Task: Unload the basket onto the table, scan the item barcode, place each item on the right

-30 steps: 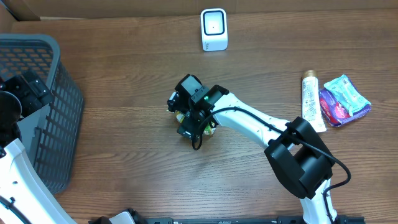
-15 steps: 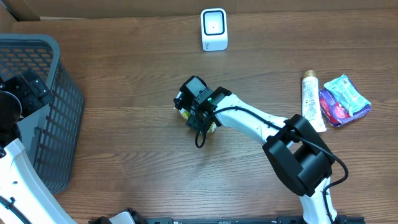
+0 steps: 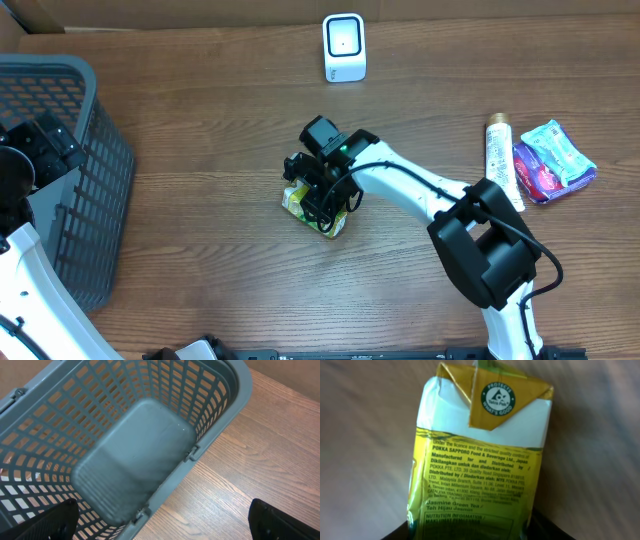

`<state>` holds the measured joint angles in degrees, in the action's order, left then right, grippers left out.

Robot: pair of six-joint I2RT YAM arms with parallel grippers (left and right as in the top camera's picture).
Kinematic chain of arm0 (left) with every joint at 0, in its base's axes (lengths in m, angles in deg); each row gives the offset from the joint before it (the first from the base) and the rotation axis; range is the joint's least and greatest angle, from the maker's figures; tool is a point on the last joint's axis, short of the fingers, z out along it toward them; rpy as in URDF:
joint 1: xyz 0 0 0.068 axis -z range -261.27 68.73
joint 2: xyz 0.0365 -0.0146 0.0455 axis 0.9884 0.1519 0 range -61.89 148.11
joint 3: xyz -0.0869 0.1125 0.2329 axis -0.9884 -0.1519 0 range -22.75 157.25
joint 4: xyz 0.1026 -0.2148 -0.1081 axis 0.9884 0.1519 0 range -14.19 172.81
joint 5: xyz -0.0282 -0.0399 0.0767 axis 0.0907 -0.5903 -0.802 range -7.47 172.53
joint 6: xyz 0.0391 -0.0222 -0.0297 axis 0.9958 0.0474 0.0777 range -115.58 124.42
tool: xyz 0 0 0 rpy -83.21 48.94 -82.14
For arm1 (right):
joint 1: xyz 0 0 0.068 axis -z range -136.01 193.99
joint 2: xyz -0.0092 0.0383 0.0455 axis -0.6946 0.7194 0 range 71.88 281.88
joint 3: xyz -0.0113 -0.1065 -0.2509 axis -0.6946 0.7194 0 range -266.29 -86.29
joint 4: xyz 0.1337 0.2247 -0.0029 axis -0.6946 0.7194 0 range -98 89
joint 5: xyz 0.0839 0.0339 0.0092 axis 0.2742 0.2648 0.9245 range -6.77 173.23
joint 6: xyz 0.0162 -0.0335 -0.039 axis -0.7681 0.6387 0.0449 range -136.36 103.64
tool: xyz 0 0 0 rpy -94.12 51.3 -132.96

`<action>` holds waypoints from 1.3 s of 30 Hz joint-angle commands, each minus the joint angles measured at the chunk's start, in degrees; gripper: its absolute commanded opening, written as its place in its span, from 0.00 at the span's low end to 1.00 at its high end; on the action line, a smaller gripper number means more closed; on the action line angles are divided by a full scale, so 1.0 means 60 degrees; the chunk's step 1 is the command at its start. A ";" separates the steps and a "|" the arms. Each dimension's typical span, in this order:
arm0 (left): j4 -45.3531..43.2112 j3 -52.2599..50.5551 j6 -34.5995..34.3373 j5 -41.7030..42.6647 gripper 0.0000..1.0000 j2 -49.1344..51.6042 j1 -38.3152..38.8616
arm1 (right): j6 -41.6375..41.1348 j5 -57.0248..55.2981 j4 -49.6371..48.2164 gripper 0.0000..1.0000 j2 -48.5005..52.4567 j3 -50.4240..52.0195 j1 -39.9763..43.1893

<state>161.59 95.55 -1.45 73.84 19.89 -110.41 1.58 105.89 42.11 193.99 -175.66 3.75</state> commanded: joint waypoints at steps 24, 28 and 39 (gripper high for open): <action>-0.0018 0.0102 -0.0098 -0.0047 0.99 0.0040 -0.0015 | -0.1490 -0.0455 -0.0058 0.88 0.0550 -0.0681 0.2277; -0.0018 0.0102 -0.0098 -0.0047 1.00 0.0040 -0.0015 | -0.1417 -0.0415 0.0484 0.91 0.0280 -0.1647 0.2233; -0.0018 0.0102 -0.0098 -0.0047 1.00 0.0040 -0.0015 | -0.0663 -0.3217 0.1060 0.94 0.0226 -0.1814 0.0153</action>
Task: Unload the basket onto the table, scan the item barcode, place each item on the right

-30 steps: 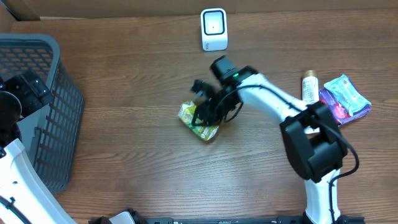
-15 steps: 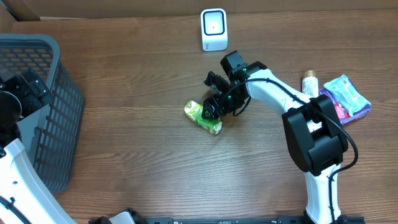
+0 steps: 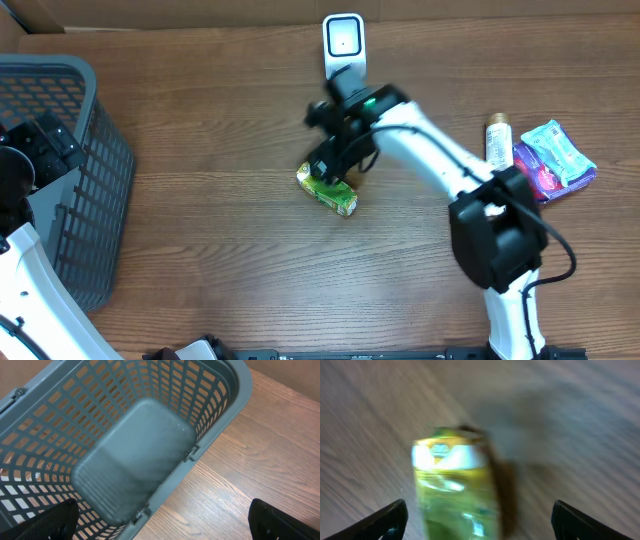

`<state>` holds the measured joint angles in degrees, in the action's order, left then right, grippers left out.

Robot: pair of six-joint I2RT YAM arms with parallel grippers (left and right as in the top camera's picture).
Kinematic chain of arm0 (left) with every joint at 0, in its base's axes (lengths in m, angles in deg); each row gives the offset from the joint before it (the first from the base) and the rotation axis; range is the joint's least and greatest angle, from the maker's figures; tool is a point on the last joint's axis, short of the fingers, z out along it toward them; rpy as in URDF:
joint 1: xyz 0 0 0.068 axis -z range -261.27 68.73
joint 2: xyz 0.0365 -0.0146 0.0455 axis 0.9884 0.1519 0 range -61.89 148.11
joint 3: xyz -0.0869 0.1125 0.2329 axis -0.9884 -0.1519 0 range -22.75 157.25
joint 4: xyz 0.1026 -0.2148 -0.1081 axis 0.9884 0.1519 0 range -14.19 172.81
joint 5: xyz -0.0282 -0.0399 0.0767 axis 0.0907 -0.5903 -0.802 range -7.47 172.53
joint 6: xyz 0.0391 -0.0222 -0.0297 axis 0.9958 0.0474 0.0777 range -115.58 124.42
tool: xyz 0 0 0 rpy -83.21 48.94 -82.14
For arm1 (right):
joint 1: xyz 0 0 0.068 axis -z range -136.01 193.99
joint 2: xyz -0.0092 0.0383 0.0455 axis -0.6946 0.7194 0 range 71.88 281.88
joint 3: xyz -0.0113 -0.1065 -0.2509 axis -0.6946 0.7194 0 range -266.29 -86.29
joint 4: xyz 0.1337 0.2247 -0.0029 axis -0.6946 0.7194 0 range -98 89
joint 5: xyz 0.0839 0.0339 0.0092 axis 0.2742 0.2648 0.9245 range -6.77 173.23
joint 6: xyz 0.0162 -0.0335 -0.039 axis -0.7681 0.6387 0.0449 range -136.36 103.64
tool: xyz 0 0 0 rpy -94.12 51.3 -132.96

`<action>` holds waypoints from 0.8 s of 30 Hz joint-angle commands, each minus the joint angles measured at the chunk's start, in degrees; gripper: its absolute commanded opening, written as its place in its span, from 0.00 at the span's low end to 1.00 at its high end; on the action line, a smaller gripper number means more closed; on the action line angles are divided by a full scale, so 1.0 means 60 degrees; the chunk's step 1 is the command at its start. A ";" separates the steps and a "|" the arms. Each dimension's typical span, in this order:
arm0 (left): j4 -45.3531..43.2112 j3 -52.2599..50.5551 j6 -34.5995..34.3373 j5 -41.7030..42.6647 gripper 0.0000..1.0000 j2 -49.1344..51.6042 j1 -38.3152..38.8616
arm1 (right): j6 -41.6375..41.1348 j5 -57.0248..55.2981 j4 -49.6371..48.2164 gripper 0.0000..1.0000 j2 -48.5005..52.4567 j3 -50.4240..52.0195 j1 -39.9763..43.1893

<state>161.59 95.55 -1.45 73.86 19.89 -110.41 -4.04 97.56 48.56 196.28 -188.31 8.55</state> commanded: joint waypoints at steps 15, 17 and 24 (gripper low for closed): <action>-0.0018 0.0102 -0.0098 -0.0051 1.00 0.0040 -0.0015 | 0.0266 -0.4273 -0.1344 0.07 -0.0149 0.1519 -0.1370; -0.0018 0.0102 -0.0098 -0.0051 1.00 0.0040 -0.0015 | 0.0266 -0.4273 -0.1330 0.04 -0.0149 0.1512 -0.1370; -0.0018 0.0102 -0.0098 -0.0051 1.00 0.0040 -0.0015 | 0.0226 0.0510 -0.0619 0.04 -0.0178 0.1184 -0.1235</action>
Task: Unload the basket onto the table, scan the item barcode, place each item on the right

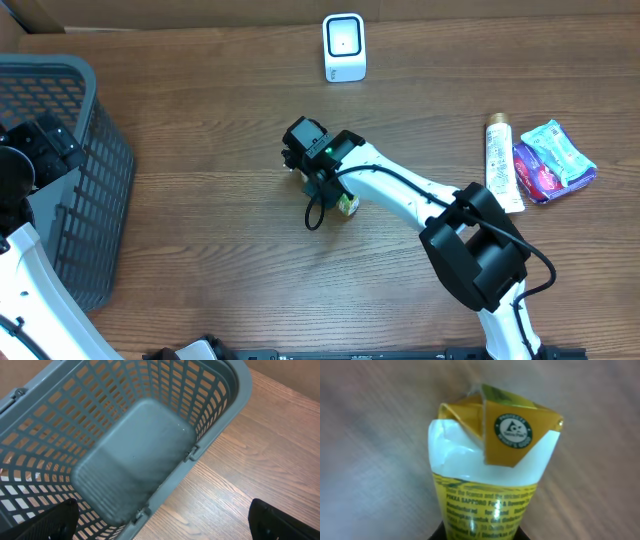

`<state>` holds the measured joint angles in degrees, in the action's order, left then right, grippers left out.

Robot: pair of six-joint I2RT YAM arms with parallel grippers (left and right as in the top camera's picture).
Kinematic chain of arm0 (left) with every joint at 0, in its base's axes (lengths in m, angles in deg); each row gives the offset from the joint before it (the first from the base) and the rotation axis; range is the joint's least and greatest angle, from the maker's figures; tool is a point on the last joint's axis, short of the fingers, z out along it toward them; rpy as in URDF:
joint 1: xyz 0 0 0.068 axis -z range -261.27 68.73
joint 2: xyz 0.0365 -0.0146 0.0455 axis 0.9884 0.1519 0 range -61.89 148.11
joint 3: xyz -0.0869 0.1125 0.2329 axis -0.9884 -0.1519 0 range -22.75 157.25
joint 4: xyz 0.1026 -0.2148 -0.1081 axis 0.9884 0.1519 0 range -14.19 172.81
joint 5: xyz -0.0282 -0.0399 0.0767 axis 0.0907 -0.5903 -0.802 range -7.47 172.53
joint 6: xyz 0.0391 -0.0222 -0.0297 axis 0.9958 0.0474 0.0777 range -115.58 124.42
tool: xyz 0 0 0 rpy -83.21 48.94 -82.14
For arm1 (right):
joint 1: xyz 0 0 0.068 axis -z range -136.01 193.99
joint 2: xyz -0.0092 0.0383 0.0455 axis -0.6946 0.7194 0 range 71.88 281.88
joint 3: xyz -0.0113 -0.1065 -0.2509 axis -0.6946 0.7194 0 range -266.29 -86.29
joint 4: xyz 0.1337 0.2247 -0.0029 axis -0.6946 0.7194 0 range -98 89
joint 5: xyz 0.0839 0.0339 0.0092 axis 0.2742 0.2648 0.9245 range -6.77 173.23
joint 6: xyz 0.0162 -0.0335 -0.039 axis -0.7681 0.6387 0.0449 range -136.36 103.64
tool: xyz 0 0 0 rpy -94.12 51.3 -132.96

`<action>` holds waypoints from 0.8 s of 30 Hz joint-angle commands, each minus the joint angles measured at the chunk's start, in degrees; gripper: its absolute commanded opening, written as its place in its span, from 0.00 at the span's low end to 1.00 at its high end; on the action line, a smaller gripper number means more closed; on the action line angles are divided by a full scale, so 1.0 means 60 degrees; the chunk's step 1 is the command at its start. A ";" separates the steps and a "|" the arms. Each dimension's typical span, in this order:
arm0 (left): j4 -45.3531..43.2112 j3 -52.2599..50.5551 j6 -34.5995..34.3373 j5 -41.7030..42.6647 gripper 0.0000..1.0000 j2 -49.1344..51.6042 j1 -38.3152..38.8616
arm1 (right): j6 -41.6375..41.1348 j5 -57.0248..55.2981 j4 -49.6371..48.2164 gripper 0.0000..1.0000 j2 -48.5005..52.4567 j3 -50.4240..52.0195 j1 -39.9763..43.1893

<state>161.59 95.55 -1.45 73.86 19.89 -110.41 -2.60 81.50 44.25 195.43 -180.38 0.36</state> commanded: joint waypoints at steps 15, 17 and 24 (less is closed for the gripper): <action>-0.0018 0.0102 -0.0098 -0.0051 1.00 0.0040 -0.0015 | -0.2342 0.6470 -0.2310 0.46 0.0127 0.1519 0.0965; -0.0018 0.0102 -0.0098 -0.0051 1.00 0.0040 -0.0015 | -0.2339 0.6175 -0.2229 0.53 0.0127 0.1406 0.1115; -0.0018 0.0102 -0.0098 -0.0051 1.00 0.0040 -0.0015 | -0.1508 0.5115 -0.1399 0.60 0.0124 0.0415 0.1657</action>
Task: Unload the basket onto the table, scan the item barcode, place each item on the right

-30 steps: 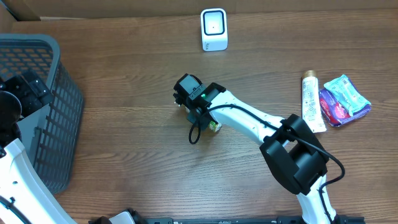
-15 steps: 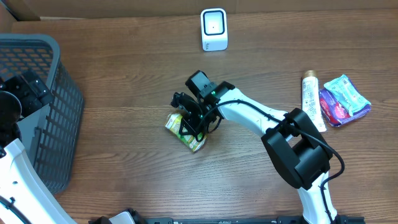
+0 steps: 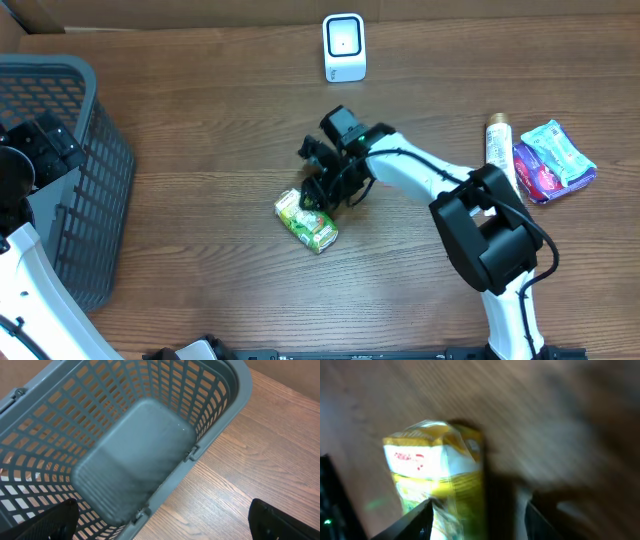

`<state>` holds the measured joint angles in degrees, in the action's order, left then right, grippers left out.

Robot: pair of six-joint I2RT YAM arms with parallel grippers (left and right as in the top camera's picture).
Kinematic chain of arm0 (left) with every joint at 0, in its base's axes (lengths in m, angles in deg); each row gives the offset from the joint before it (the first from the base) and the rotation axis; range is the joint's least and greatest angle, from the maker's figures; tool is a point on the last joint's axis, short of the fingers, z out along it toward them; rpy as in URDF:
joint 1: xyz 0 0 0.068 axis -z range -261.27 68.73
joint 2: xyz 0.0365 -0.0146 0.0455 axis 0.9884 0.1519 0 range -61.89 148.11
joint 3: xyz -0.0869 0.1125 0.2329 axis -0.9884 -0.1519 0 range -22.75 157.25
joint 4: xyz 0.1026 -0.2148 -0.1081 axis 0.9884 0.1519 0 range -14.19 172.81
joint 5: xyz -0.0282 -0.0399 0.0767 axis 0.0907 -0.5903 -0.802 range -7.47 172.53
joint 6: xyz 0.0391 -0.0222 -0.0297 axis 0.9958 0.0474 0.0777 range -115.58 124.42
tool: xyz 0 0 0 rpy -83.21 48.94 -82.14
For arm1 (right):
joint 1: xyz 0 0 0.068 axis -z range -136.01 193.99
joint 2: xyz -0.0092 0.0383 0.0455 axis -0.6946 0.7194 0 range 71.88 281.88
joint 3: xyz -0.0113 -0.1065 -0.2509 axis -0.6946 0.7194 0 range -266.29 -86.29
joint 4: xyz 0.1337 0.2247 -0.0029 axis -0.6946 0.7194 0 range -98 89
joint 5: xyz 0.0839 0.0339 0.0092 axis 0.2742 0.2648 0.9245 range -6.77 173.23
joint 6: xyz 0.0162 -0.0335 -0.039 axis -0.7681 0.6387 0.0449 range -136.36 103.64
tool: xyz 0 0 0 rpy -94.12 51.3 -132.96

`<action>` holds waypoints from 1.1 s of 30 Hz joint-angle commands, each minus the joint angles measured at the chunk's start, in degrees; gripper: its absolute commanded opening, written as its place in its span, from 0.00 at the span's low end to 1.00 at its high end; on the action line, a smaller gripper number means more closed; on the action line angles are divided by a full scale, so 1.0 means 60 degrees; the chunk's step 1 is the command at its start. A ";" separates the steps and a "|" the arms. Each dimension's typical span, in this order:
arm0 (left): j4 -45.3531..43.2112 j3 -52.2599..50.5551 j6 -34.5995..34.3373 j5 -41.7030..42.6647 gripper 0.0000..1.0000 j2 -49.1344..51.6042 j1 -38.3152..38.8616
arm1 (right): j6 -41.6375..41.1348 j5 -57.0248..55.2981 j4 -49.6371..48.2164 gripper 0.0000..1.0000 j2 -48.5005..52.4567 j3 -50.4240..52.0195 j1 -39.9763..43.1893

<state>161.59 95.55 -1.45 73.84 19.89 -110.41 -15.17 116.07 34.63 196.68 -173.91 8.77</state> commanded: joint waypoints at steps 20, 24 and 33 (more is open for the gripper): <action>-0.0018 0.0102 -0.0098 -0.0047 1.00 0.0040 -0.0015 | 0.2630 0.0878 0.0860 0.89 0.0484 -0.0528 -0.0390; -0.0018 0.0102 -0.0098 -0.0047 1.00 0.0040 -0.0015 | 0.2262 0.1450 0.0754 0.83 0.0532 -0.0528 -0.0419; -0.0018 0.0102 -0.0098 -0.0047 1.00 0.0040 -0.0015 | 0.1042 0.1552 0.0087 0.41 0.0550 -0.0248 -0.0532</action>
<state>161.59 95.55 -1.45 73.84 19.89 -110.41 -6.51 123.64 35.42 199.15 -175.96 6.02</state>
